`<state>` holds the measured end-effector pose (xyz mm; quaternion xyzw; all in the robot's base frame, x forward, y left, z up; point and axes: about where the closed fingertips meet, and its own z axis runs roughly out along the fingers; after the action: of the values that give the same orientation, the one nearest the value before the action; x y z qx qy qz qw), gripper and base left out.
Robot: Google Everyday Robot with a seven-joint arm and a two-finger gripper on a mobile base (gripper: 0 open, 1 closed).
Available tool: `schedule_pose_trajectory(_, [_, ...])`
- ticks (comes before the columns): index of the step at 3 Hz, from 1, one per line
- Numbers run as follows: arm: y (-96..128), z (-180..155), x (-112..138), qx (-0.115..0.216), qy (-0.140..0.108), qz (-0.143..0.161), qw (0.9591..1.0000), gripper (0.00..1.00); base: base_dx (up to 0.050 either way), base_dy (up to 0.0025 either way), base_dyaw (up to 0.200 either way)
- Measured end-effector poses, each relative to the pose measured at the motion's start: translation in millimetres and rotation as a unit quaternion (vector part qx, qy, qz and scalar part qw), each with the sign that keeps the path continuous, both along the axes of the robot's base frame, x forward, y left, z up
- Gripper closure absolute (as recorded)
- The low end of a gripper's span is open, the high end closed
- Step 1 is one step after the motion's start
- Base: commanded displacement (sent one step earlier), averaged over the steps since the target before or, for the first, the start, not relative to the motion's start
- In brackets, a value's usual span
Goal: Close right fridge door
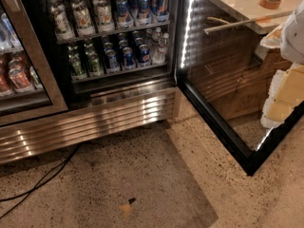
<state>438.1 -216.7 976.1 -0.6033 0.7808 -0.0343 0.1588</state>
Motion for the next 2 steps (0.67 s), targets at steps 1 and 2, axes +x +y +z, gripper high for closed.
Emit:
schedule_pose_trajectory(1, [0.0, 0.0, 0.0, 0.0, 0.0, 0.0, 1.0, 0.0, 0.0, 0.00004, -0.186])
schedule_pose_trajectory(2, [0.0, 0.0, 0.0, 0.0, 0.0, 0.0, 1.0, 0.0, 0.0, 0.00002, -0.19])
